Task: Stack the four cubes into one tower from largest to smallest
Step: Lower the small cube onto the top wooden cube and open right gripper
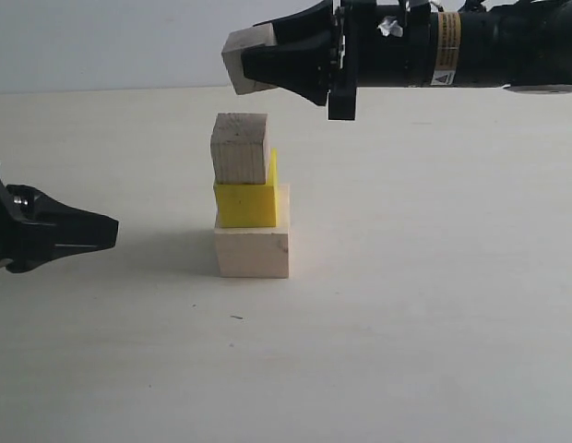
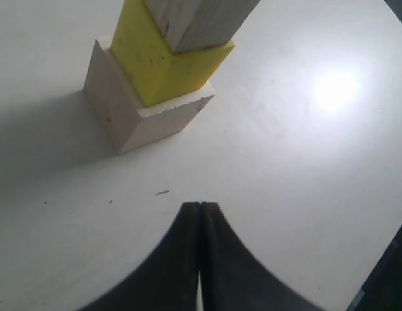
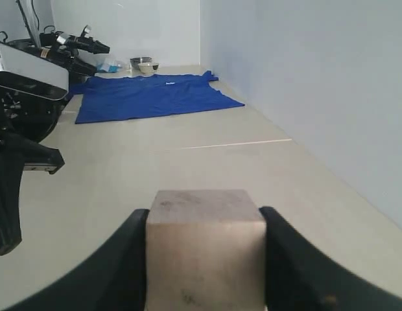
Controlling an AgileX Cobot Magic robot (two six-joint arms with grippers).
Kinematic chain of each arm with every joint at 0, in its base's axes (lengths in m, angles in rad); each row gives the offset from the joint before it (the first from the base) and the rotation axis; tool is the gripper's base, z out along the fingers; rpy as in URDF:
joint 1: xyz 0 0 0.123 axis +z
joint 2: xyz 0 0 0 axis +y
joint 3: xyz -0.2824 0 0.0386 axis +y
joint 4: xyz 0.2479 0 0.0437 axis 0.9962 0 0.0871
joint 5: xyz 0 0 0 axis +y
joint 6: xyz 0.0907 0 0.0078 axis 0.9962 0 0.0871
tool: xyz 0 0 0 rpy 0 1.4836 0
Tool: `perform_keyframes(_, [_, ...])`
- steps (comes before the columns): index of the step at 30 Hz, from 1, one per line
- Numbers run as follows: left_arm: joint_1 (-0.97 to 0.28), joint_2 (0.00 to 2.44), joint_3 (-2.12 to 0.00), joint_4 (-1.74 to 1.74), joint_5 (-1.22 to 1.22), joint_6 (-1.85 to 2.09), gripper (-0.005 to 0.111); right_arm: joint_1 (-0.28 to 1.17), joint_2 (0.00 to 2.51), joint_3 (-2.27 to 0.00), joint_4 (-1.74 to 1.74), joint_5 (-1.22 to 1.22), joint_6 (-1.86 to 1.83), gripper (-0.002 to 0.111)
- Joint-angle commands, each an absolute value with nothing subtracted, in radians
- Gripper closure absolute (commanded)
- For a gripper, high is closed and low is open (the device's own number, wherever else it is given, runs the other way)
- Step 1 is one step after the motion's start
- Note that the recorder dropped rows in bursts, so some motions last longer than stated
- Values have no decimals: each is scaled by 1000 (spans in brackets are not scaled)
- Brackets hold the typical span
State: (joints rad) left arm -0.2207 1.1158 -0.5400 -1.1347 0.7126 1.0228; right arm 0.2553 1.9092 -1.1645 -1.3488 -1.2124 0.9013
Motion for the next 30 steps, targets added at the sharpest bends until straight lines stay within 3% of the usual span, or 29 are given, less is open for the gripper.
perform_keyframes(1, [-219, 1112, -546, -1135, 701, 1017, 107, 291, 1922, -1173, -1330, -1221, 884, 108])
perform_keyframes(30, [-219, 1112, -546, -1135, 692, 1013, 107, 309, 1997, -1173, -1282, -1221, 854, 108])
